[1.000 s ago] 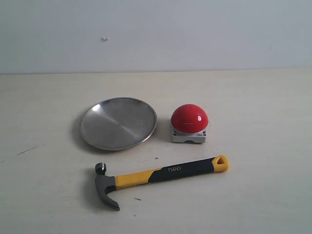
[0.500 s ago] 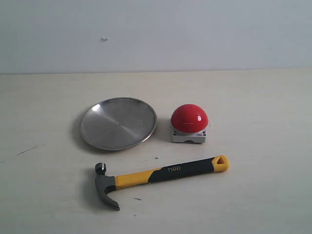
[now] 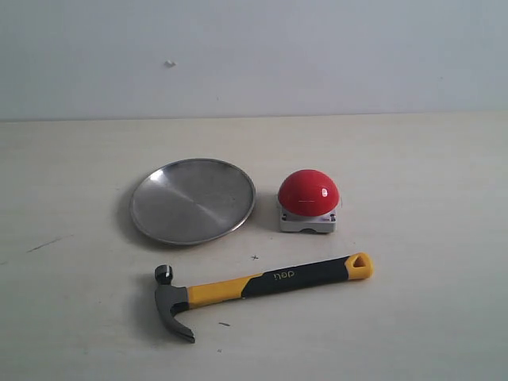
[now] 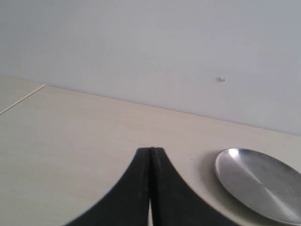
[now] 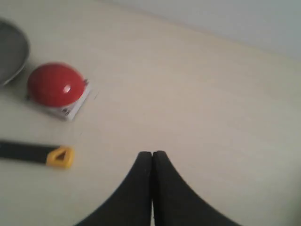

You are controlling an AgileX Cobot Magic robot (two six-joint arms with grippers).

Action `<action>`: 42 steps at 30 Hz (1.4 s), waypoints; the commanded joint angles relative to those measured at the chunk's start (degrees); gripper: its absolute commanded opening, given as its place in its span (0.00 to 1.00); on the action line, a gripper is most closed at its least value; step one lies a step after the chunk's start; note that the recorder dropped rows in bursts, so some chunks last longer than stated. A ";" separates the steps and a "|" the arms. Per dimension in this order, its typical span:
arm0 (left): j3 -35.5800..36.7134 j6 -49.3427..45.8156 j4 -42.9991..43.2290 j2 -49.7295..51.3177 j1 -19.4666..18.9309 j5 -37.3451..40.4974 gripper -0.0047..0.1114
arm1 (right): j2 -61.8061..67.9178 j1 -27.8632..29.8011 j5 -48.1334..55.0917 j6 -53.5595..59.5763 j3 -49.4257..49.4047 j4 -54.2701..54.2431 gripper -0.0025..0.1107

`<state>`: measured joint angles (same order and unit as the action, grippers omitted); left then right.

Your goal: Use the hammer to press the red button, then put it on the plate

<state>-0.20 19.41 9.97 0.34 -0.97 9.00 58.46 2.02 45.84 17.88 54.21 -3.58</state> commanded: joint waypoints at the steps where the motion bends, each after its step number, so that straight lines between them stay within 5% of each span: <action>1: 0.20 0.52 -0.21 -0.34 -0.10 -0.10 0.04 | 7.71 -0.04 11.93 19.37 5.25 -13.88 0.02; 8: 0.20 0.52 -0.21 -0.34 -0.10 -0.10 0.04 | 16.71 -2.77 20.29 32.18 7.67 -16.53 0.02; 14: 0.20 0.52 -0.21 -0.34 -0.10 -0.10 0.04 | 24.09 -14.50 19.88 38.36 8.96 -2.30 0.02; 21: 0.20 0.52 -0.21 -0.34 -0.10 -0.10 0.04 | 34.53 -28.45 11.40 45.58 11.29 -1.55 0.02; 28: 0.20 0.52 -0.21 -0.34 -0.10 -0.10 0.04 | 45.52 -40.15 2.16 39.35 16.96 -0.84 0.02; 34: 0.20 0.52 -0.21 -0.34 -0.10 -0.10 0.04 | 52.93 -42.85 9.94 38.91 23.36 0.54 0.02; 42: 0.20 0.52 -0.21 -0.34 -0.10 -0.10 0.04 | 53.68 -42.97 4.36 29.93 23.91 -0.56 0.02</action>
<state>-0.20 19.41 9.97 0.34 -0.97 9.00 112.10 -40.76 51.30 50.82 77.56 -3.73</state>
